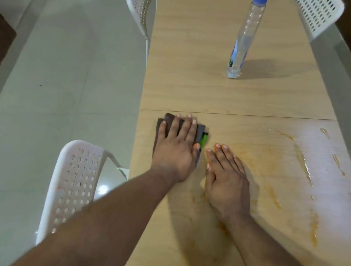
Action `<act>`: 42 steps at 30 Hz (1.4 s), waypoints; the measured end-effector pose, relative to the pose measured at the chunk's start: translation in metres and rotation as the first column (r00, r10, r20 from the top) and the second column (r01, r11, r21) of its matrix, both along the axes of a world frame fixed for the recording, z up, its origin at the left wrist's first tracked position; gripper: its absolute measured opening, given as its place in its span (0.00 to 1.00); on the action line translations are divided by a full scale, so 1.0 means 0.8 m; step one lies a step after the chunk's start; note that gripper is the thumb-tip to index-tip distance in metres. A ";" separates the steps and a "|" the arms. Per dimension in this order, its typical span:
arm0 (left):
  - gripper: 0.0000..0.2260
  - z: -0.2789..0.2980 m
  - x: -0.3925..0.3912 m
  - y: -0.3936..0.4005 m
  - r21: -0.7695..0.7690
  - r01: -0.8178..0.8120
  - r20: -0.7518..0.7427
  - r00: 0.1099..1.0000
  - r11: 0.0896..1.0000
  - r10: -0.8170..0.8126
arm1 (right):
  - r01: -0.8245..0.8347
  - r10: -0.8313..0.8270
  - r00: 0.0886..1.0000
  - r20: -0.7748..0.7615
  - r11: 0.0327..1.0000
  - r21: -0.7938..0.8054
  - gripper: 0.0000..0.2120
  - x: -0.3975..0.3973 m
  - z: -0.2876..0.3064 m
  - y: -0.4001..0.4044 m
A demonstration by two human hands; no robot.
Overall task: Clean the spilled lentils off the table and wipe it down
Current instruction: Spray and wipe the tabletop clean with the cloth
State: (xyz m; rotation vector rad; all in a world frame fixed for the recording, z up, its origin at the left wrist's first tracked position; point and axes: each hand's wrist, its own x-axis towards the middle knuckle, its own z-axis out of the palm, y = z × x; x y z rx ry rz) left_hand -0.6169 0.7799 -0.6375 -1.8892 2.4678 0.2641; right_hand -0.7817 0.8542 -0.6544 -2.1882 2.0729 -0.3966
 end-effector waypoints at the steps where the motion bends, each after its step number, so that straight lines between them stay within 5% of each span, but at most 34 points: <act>1: 0.31 0.001 0.004 0.026 0.004 0.017 -0.011 1.000 1.000 -0.017 | 0.005 -0.005 1.000 -0.002 1.000 0.011 0.24 -0.001 0.000 0.000; 5: 0.30 0.010 0.061 0.089 0.031 -0.020 -0.001 1.000 0.999 0.020 | 0.012 -0.012 1.000 -0.008 0.999 0.029 0.25 0.006 0.010 0.002; 12: 0.30 -0.004 0.049 0.004 -0.018 -0.168 0.030 0.985 0.986 0.169 | -0.001 0.001 1.000 0.017 0.999 -0.034 0.23 0.003 -0.002 -0.002; 21: 0.30 0.011 0.057 0.136 0.034 0.018 -0.004 1.000 0.999 -0.018 | 0.001 0.000 0.999 0.035 1.000 -0.022 0.24 0.005 0.008 0.003; 29: 0.30 -0.003 0.045 0.054 -0.017 -0.117 0.037 0.992 0.993 0.118 | -0.004 0.005 1.000 0.018 0.998 -0.066 0.21 0.003 -0.001 -0.001; 38: 0.31 0.003 0.062 0.254 0.018 0.014 0.003 1.000 1.000 -0.014 | -0.018 0.020 0.991 0.136 1.000 -0.018 0.19 0.003 0.018 0.027; 42: 0.31 0.007 0.090 0.249 0.035 -0.042 0.039 0.998 0.999 0.040 | -0.023 0.026 0.984 0.178 1.000 -0.020 0.19 0.011 0.033 0.107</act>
